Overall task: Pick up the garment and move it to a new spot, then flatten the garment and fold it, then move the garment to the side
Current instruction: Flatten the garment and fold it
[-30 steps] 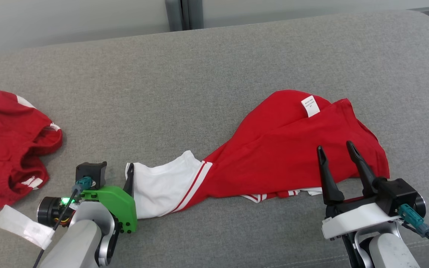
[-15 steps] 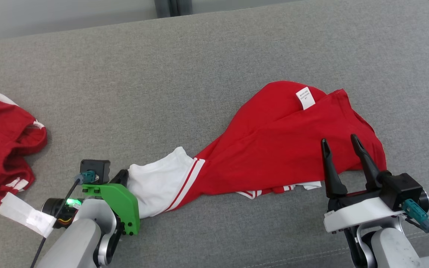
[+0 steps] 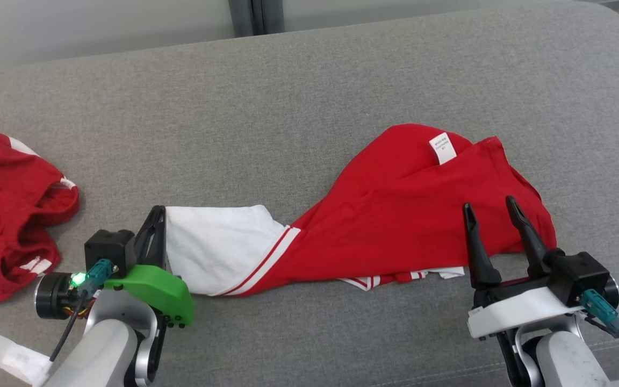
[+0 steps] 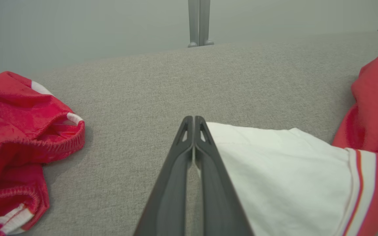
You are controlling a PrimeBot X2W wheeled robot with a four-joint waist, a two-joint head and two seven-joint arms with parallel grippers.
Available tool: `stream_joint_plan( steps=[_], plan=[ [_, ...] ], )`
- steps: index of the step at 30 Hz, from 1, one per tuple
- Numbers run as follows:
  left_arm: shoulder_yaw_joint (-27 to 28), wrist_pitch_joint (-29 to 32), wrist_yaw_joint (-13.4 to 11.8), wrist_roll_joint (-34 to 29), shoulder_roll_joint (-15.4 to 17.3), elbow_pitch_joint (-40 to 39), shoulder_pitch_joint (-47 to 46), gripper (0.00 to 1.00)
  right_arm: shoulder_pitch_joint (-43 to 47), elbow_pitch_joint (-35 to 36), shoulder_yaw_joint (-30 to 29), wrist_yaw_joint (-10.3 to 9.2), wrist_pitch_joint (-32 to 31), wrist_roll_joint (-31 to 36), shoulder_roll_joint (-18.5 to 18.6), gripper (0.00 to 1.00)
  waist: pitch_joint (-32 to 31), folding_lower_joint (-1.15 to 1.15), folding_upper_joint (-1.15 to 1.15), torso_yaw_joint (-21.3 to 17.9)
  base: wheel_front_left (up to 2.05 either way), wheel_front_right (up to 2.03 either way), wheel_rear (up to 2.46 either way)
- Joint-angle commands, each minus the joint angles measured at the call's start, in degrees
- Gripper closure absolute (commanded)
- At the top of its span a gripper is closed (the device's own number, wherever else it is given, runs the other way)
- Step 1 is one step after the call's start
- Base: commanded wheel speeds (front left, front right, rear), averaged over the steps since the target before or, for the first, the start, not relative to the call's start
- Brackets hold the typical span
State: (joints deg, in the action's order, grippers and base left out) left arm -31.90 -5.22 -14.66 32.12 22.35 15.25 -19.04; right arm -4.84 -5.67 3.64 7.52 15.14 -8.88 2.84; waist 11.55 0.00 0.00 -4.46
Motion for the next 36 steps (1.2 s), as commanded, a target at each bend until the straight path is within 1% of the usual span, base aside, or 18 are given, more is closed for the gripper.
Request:
stream_joint_plan(
  steps=[1,7,10,12,15,17,19,21,22,23,24,27,30,36],
  plan=[
    [0.18,-0.58,0.0,0.29,0.32,-1.42,1.14,1.0,0.64,-0.03,0.06,-0.06,0.01,0.23,0.09,0.0,-0.27,0.0,0.0,0.14,0.0,0.0,0.0],
    [-0.47,0.12,0.54,2.19,1.0,-9.44,5.33,1.0,0.78,0.55,-0.07,-0.06,0.01,0.41,0.1,0.0,-0.61,0.0,0.0,0.12,0.0,0.0,0.0],
    [-2.08,2.35,1.08,3.29,1.24,-12.92,8.64,1.0,0.89,0.87,-0.44,-0.06,0.01,0.51,0.09,0.0,-0.59,0.0,0.0,0.28,0.0,0.0,0.0],
    [-3.39,3.37,1.76,4.04,0.79,-14.28,9.97,1.0,0.88,1.04,-0.76,-0.06,0.01,0.57,0.09,0.0,-0.26,0.0,0.0,0.55,0.0,0.0,0.0],
    [-5.87,3.74,3.67,4.38,-0.23,-13.84,11.06,1.0,0.61,1.25,-0.73,-0.06,0.0,0.76,0.08,0.0,0.56,0.0,0.0,1.1,0.0,0.0,0.0],
    [-7.01,3.53,5.01,5.18,-1.6,-11.99,11.08,1.0,0.15,1.13,-0.64,-0.06,0.01,0.91,0.09,0.0,0.98,0.0,0.0,1.5,0.0,0.0,0.0],
    [-8.0,2.94,5.43,3.98,-2.24,-9.8,9.9,1.0,-0.14,1.07,-0.49,-0.06,0.0,0.95,0.09,0.0,1.32,0.0,0.0,1.8,0.0,0.0,0.0],
    [-8.37,1.32,4.93,2.48,-3.1,-8.29,8.61,1.0,-0.28,1.07,-0.47,-0.06,0.0,1.03,0.09,0.0,1.5,0.0,0.0,2.05,0.0,0.0,0.0],
    [-8.77,0.72,4.68,1.58,-3.34,-7.64,8.26,0.84,-0.23,1.09,-0.5,-0.06,0.01,1.07,0.1,0.0,1.51,0.0,0.0,2.2,0.0,0.0,0.0],
    [-9.16,0.29,4.63,0.72,-3.36,-7.21,8.12,0.58,-0.16,1.09,-0.55,-0.06,0.01,1.09,0.1,0.0,1.48,0.0,0.0,2.33,0.0,0.0,0.0],
    [-10.0,-0.21,4.58,-0.71,-2.9,-6.84,7.55,0.0,-0.09,1.06,-0.64,-0.06,0.01,1.13,0.09,0.0,1.44,0.0,0.0,2.5,0.0,0.0,0.0],
    [-11.72,-0.02,3.77,-3.83,-1.59,-5.67,6.93,0.0,0.16,0.93,-0.83,-0.06,0.0,1.21,0.09,0.0,1.27,0.0,0.0,2.84,0.0,0.0,0.0],
    [-12.41,0.12,2.57,-5.72,-1.06,-5.63,6.91,0.0,0.2,0.9,-0.77,-0.07,0.01,1.34,0.1,0.0,1.18,0.0,0.0,2.95,0.0,0.0,0.0],
    [-12.7,-0.02,1.57,-6.59,-0.36,-7.01,6.4,0.0,0.05,0.88,-0.69,-0.06,0.0,0.85,0.09,0.0,1.44,0.0,0.0,3.23,0.0,0.0,0.0]
  ],
)
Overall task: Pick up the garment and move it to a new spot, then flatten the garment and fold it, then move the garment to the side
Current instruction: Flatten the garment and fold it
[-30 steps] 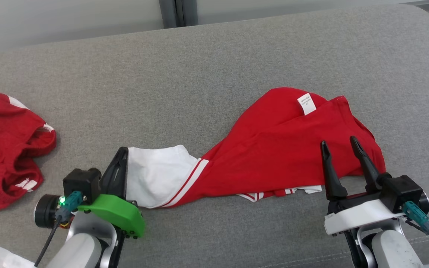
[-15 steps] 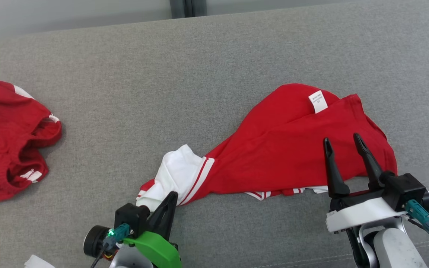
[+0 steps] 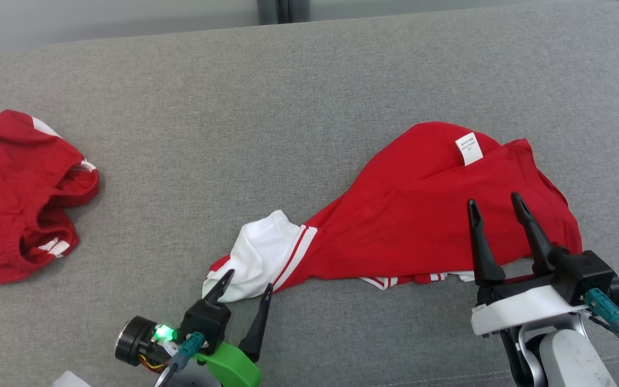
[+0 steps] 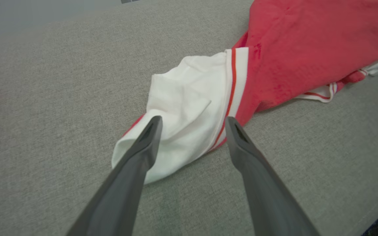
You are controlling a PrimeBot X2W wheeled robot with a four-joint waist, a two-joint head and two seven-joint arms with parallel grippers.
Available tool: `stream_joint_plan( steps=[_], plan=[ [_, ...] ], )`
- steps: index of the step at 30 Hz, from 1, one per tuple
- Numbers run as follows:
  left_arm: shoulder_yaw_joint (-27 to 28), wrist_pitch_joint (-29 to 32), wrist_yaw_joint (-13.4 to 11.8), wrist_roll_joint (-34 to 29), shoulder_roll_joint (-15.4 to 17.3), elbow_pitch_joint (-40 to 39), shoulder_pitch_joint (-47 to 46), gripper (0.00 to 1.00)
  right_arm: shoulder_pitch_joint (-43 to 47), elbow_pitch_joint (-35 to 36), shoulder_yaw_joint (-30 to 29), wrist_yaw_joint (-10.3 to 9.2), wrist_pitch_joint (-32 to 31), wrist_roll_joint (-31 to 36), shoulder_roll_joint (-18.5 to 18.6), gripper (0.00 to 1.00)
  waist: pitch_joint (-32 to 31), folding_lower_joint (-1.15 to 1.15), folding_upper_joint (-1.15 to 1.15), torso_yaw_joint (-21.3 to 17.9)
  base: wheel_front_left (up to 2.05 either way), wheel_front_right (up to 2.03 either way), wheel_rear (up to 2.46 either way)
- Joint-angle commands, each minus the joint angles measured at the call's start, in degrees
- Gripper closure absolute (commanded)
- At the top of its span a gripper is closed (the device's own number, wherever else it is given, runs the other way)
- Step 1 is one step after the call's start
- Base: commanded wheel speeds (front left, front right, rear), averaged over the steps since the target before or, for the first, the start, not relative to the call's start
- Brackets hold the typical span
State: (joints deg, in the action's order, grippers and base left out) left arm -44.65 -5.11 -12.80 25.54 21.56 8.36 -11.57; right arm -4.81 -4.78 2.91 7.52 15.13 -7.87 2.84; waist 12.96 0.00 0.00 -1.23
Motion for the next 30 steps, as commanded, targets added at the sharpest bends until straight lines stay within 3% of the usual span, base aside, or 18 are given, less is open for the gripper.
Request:
stream_joint_plan(
  steps=[1,3,5,9,10,11,12,13,20,25,30],
  plan=[
    [0.02,-0.05,-0.39,-0.3,0.52,-0.27,-1.31,0.0,0.01,-0.12,0.16,-0.06,0.02,-0.25,0.09,0.0,0.06,0.0,0.0,0.0,0.0,0.0,0.0],
    [0.01,0.28,-0.55,-0.38,0.51,-0.48,-1.5,0.0,-0.06,-0.19,0.27,-0.06,0.01,-0.5,0.1,0.0,0.14,0.0,0.0,-0.06,0.0,0.0,0.0],
    [-0.01,0.4,-0.46,-0.23,0.54,-0.41,-1.74,0.11,-0.23,-0.21,0.43,-0.06,0.01,-0.74,0.09,0.0,0.26,0.0,0.0,-0.23,0.0,0.0,0.0],
    [0.49,-0.29,0.1,-0.01,0.74,0.72,-3.07,0.16,-0.87,-0.25,0.68,-0.07,0.02,-0.79,0.09,0.0,0.7,0.0,0.0,-0.83,0.0,0.0,0.0],
    [0.57,-0.5,0.06,-0.26,0.66,1.03,-3.47,0.21,-1.06,-0.24,0.7,-0.06,0.02,-0.82,0.09,0.0,0.85,0.0,0.0,-0.95,0.0,0.0,0.0],
    [0.5,-0.81,0.18,-0.55,0.49,1.39,-4.0,0.53,-1.19,-0.26,0.69,-0.06,0.02,-0.79,0.1,0.0,0.99,0.0,0.0,-1.07,0.0,0.0,0.0],
    [0.57,-1.21,0.12,-0.83,0.33,1.51,-4.51,0.66,-1.22,-0.27,0.73,-0.06,0.02,-0.72,0.09,0.0,1.09,0.0,0.0,-1.17,0.0,0.0,0.0],
    [0.72,-1.45,-0.06,-0.87,0.13,1.75,-5.0,1.0,-1.27,-0.26,0.67,-0.06,0.01,-0.57,0.09,0.0,1.25,0.0,0.0,-1.29,0.0,0.0,0.0],
    [1.83,-1.86,-1.54,-0.84,1.18,1.42,-5.24,1.0,-1.21,0.12,-0.16,-0.06,0.01,0.08,0.09,0.0,1.61,0.0,0.0,-1.58,0.0,0.0,0.0],
    [3.91,-3.31,-3.01,0.23,3.2,-3.0,-2.96,1.0,-1.89,0.82,-1.12,-0.06,0.02,0.8,0.13,0.0,1.87,0.0,0.0,-0.49,0.0,0.0,0.0],
    [5.61,-3.47,-3.8,1.53,5.22,-6.81,-1.01,1.0,-3.78,-2.51,-0.71,-0.07,0.01,-5.6,3.87,0.0,2.4,0.0,0.0,0.89,0.0,0.0,0.0]
  ],
)
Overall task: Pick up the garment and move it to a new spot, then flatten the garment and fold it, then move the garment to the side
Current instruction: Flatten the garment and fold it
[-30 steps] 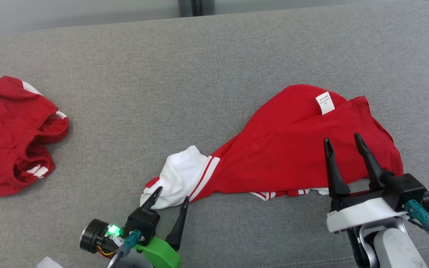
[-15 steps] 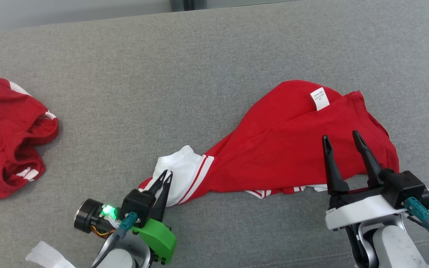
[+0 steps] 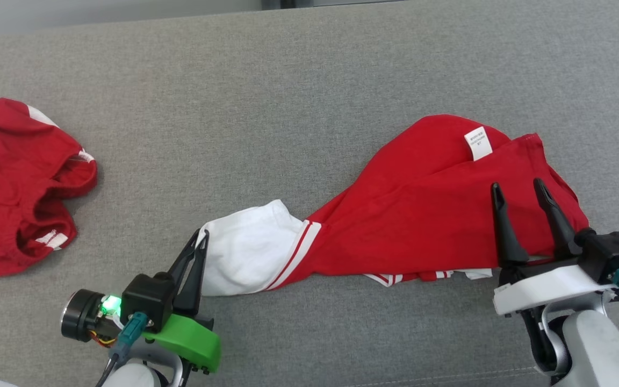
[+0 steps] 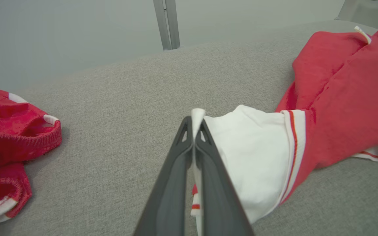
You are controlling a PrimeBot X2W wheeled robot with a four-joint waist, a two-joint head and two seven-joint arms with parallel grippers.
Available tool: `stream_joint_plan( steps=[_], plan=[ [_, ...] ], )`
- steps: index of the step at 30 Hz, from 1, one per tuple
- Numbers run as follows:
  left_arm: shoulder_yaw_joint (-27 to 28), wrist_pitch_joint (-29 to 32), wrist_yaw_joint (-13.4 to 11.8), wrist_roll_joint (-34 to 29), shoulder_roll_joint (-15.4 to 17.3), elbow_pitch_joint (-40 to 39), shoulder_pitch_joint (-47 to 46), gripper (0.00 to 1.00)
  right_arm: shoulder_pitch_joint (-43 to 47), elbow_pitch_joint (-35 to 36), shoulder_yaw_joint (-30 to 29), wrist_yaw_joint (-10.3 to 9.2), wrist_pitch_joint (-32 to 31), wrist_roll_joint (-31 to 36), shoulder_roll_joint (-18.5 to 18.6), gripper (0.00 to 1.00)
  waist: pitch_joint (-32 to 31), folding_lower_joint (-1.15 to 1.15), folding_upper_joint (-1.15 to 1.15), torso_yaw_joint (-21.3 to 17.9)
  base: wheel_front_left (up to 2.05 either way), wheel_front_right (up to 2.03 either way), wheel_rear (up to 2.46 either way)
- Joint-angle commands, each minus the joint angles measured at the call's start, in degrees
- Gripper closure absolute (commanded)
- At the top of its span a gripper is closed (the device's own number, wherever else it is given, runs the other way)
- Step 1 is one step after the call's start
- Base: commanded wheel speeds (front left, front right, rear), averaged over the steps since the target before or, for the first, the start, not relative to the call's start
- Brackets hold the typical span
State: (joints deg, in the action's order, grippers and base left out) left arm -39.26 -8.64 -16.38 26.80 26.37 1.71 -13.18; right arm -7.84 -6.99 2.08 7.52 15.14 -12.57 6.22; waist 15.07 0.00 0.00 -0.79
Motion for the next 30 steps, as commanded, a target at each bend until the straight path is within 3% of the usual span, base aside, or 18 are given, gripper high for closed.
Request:
stream_joint_plan(
  steps=[1,5,8,12,16,22,25,30],
  plan=[
    [0.5,0.1,-0.43,0.33,0.74,-0.7,0.9,1.0,-2.22,-1.66,0.6,-0.06,0.01,-3.21,2.38,0.0,0.43,0.0,0.0,0.63,0.0,0.0,0.0],
    [1.06,0.43,-1.07,0.69,1.49,-2.03,1.43,1.0,-7.51,-6.74,6.57,-0.06,-1.65,-11.79,12.5,0.0,1.05,0.0,0.0,1.16,0.0,0.0,0.0],
    [0.86,0.88,-1.21,0.62,1.69,-2.57,1.3,1.0,-11.84,-8.96,11.11,-0.06,-7.79,-18.63,20.41,0.0,1.79,0.0,0.0,1.9,0.0,0.0,0.0],
    [0.56,0.89,-1.15,0.42,1.43,-2.62,0.55,1.0,-15.39,-9.67,15.22,-0.03,-14.88,-25.61,27.24,0.0,2.47,0.0,0.0,2.94,0.0,0.0,0.0],
    [0.34,0.8,-1.17,0.42,1.14,-2.35,0.18,1.0,-17.42,-10.33,17.05,-0.03,-19.68,-29.29,31.08,0.0,2.98,0.0,0.0,3.91,0.0,0.0,0.0],
    [0.1,0.62,-1.27,0.65,1.03,-1.93,0.15,1.0,-18.71,-10.17,19.55,-0.03,-21.93,-31.73,33.3,0.02,3.38,0.0,0.0,4.79,0.0,0.0,0.0],
    [0.0,0.48,-1.27,0.7,1.02,-1.74,0.03,1.0,-19.02,-9.9,20.74,-0.03,-21.61,-31.96,33.82,1.0,3.35,0.0,0.0,4.98,0.0,0.0,0.0],
    [0.28,-0.32,-1.29,0.18,1.21,-1.78,-0.67,1.0,-19.57,-8.78,21.53,-0.03,-19.13,-32.01,35.06,1.0,2.89,0.0,0.0,4.82,0.0,0.0,0.0]
  ],
)
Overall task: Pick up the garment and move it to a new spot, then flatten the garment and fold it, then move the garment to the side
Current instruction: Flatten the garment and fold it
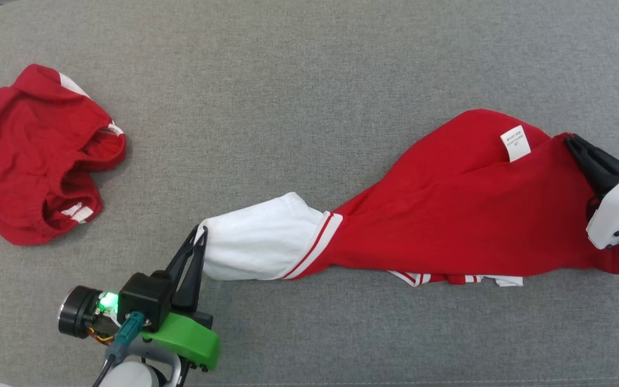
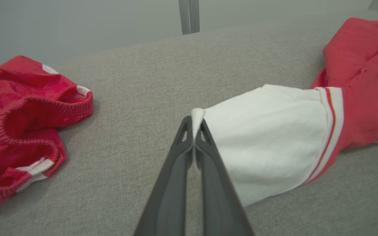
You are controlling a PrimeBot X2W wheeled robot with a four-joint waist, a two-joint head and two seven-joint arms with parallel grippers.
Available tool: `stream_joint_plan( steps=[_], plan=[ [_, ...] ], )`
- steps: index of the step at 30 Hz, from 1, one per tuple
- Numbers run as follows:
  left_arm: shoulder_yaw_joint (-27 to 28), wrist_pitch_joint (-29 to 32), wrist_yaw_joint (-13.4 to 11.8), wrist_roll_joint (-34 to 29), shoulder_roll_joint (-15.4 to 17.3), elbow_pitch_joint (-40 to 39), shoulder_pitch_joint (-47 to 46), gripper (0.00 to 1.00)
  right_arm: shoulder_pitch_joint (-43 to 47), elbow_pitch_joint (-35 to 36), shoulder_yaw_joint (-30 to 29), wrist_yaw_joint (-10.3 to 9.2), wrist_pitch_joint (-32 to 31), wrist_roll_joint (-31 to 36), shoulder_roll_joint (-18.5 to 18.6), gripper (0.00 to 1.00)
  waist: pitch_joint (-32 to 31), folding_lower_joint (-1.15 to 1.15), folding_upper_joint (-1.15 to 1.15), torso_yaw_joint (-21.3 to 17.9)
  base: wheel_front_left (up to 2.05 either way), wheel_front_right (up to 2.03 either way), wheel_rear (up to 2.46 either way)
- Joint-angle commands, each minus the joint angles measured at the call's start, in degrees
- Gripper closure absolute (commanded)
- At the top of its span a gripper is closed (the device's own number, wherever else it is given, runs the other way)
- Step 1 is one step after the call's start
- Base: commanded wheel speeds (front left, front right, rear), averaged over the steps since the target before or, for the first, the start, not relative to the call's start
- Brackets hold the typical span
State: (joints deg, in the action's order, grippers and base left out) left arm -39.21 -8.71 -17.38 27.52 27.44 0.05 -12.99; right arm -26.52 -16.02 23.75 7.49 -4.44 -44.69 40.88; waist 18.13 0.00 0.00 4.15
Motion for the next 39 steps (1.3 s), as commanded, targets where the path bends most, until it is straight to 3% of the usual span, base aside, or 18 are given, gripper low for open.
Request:
stream_joint_plan(
  steps=[1,9,14,20,23,26,32,36,39],
  plan=[
    [0.27,-0.49,-0.05,-0.73,0.38,-0.29,-1.09,1.0,-0.97,0.55,-0.3,0.0,1.02,0.23,0.68,1.0,-0.34,0.0,0.0,-0.22,0.0,0.0,0.0],
    [3.95,-0.53,2.46,-2.51,4.97,-6.14,-10.6,1.0,-5.51,5.25,-5.01,0.0,6.92,-0.8,3.1,1.0,-0.06,0.0,0.0,-2.16,0.0,0.0,0.0],
    [7.93,3.58,5.81,-3.58,8.35,-10.52,-24.07,1.0,-15.54,5.71,-7.31,0.0,8.97,1.7,3.79,1.0,3.26,0.0,0.0,-3.8,0.0,0.0,0.0],
    [9.85,7.28,13.9,-6.19,8.64,-6.1,-48.41,1.0,-34.17,0.86,-7.27,0.0,10.55,7.38,1.56,1.0,10.66,0.0,0.0,-5.47,0.0,0.0,0.0],
    [8.96,7.13,18.36,-9.07,7.34,0.07,-61.73,1.0,-44.83,-3.65,-7.41,0.0,12.19,11.24,-1.3,1.0,14.7,0.0,0.0,-6.29,0.0,0.0,0.0],
    [8.45,5.39,20.97,-11.61,5.79,6.95,-72.48,1.0,-53.77,-8.65,-6.74,0.0,15.21,15.6,-3.99,1.0,17.22,0.0,0.0,-7.23,0.0,0.0,0.0],
    [7.67,-3.92,22.32,-16.84,2.04,18.86,-89.63,1.0,-66.69,-15.0,-7.72,0.0,19.44,24.11,-6.83,1.0,21.4,0.0,0.0,-7.35,0.0,0.0,0.0],
    [8.16,-6.28,21.67,-19.03,-0.14,21.6,-95.59,1.0,-68.86,-10.14,-9.8,0.0,19.62,29.87,-6.56,1.0,24.61,0.0,0.0,-6.22,0.0,0.0,0.0],
    [9.71,-6.43,20.83,-18.82,-0.73,17.31,-93.3,1.0,-65.4,-5.55,-12.1,0.0,19.61,31.92,-7.08,1.0,26.49,0.0,0.0,-5.31,0.0,0.0,0.0]
  ],
)
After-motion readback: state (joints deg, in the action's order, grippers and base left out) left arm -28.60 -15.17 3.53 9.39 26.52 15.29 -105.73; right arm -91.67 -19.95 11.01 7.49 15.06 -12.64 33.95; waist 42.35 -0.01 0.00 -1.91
